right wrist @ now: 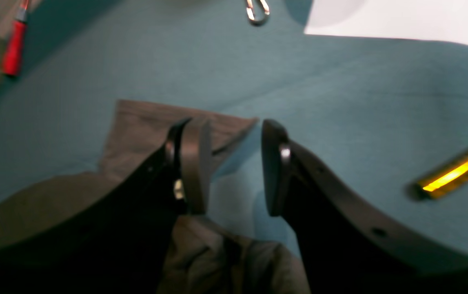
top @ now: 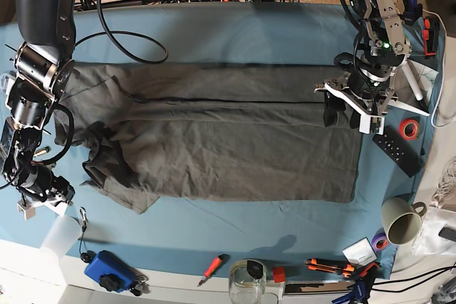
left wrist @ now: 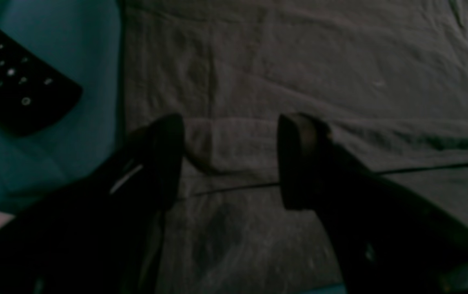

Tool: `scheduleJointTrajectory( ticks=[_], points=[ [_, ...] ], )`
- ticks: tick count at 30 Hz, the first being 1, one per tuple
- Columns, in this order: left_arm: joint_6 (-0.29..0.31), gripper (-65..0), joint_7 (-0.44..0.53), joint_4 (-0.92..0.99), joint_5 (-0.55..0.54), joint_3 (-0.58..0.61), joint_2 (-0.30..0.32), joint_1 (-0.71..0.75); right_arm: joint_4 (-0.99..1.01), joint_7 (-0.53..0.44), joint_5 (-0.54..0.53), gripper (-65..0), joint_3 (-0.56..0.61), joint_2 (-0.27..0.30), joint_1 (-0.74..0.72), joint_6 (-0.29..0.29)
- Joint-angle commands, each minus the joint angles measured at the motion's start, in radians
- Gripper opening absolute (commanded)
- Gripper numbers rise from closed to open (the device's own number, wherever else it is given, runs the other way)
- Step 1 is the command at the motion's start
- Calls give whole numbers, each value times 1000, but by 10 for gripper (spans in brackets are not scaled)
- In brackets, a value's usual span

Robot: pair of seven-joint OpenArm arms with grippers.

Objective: Fold the T-shirt properly
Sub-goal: 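Grasp the shirt side edge near the hem with the right gripper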

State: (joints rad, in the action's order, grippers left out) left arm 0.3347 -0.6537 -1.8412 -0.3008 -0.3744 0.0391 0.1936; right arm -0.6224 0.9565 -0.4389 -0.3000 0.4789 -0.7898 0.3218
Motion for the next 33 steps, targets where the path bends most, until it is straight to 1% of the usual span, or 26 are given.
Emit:
scheduleJointTrajectory(
  ticks=[1,5,7,9,10,16,20,22,25,27,29,33],
  points=[
    [7,-289,26,-23,-14,-1,5,-8,-17,-25,-14,-437,-2,14,-39,6],
    [7,-289,25,-23,-14,-1,5,-8,-17,47,-23,-437,-2,11,-39,6],
    [7,-289,25,-23,-14,-1,5,-8,-17,63,-44,-409,-2,12,-39,7],
    [7,-289,24,-23,-14,-1,5,-8,-17,63,-46,-368,-2,11,-39,7],
    [7,-289,22,-23,-13,-1,5,-8,-17,62,-42,-362,-2,11,-39,7],
    [7,-289,23,-23,-14,-1,5,-8,-17,60,-11,-362,-2,11,-38,6],
    [7,-289,23,-23,-14,-1,5,-9,-17,31,-5,-362,-2,1,-26,-12],
    [7,-289,23,-23,-14,-1,5,-8,-17,22,-5,-362,-2,-16,-18,-27],
    [7,-289,22,-23,-14,-1,5,-8,-16,-6,1,-362,-2,-45,-2,-27],
    [7,-289,18,-23,-14,-1,5,-8,-8,-29,29,-362,-2,-63,3,-46],
    [7,-289,17,-23,-14,-1,5,-8,25,-58,40,-362,-2,-71,3,-75],
    [7,-289,14,-23,-14,-1,5,-7,124,-120,40,-362,-3,-71,3,-76]
  ],
)
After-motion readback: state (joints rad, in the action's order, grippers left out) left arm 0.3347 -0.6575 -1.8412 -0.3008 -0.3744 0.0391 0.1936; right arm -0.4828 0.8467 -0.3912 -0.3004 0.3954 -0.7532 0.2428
